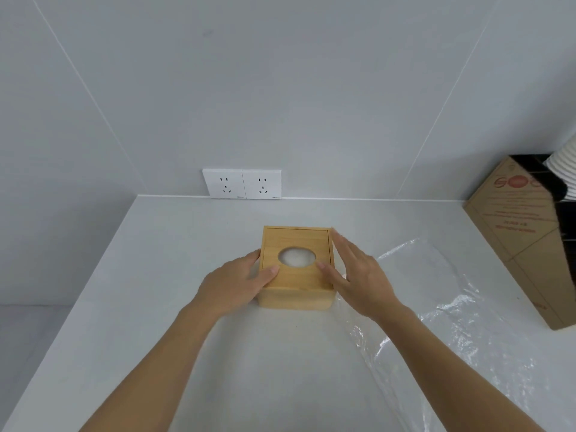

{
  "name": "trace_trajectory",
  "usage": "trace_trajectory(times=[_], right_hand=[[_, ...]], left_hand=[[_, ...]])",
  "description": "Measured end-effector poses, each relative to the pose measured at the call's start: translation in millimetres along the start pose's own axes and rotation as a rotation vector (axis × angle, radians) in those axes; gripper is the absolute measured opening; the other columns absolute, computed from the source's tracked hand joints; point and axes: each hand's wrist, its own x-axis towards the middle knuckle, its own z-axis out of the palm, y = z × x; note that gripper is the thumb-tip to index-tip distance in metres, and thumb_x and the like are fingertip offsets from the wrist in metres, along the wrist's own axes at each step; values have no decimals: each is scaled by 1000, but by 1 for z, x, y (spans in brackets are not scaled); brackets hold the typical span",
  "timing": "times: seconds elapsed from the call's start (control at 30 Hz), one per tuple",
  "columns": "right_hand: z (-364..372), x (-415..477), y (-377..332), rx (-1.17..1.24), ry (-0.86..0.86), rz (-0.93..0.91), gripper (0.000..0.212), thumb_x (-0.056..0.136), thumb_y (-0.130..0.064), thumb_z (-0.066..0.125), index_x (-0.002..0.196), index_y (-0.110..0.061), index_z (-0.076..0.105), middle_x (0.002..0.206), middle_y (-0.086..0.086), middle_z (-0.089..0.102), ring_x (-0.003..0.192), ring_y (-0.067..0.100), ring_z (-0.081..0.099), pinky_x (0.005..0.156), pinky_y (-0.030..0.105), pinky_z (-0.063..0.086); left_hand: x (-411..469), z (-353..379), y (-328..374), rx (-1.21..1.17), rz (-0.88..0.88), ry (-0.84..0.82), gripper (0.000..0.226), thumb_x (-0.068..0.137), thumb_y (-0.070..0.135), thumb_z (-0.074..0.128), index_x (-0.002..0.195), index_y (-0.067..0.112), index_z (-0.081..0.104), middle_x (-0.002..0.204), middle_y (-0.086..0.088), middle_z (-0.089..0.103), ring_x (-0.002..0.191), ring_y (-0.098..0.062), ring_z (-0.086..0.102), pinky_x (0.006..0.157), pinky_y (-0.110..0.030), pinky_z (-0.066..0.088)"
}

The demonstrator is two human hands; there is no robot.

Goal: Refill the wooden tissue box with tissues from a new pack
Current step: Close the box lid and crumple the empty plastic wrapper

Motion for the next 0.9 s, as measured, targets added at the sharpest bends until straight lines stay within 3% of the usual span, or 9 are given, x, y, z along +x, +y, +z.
trace_trajectory(times=[0.1,0.27,0.4,0.5,0.6,0.73,0.9], right_hand=[[-25,-8,-5,-219,103,-72,74,87,-61,39,148,-25,19,152,7,33,136,21,35,110,31,21],[-62,-31,-4,-274,332,-137,75,82,-65,37,142,-19,36,144,16,43,131,29,43,109,45,29],[-78,-54,10,-267,404,-131,74,84,-64,38,142,-18,38,144,17,42,131,30,43,108,47,30],[-81,-72,29,-279,395,-89,73,84,-63,38,142,-18,36,144,17,42,131,31,43,108,47,31],[-81,-92,56,-303,357,-26,74,84,-65,36,143,-20,34,145,17,41,132,31,42,108,47,31],[-81,-116,99,-325,311,74,75,84,-66,34,144,-22,32,146,16,40,133,30,41,108,45,29],[-78,-141,148,-324,244,156,74,84,-66,35,143,-21,35,144,17,42,130,32,45,106,46,34]], left_hand=[[-8,-2,17,266,-30,212,54,83,68,36,128,40,45,127,11,58,111,-18,55,78,-29,39],[-29,7,55,264,167,449,60,87,57,43,140,31,35,150,8,34,136,-15,31,108,-32,27],[-42,28,86,241,321,530,59,86,50,51,139,27,39,150,5,35,137,-13,30,109,-28,23],[-48,54,105,249,436,501,60,87,49,52,138,19,42,146,-1,42,134,-16,36,110,-32,26],[-49,92,121,309,538,415,65,86,54,38,137,15,42,143,-5,46,134,-19,39,113,-31,21],[-37,148,128,420,556,234,70,88,60,29,145,21,25,153,0,28,142,-13,20,118,-32,11],[-17,202,125,522,499,122,78,84,69,23,147,29,1,159,1,7,145,-13,1,118,-33,-5]])
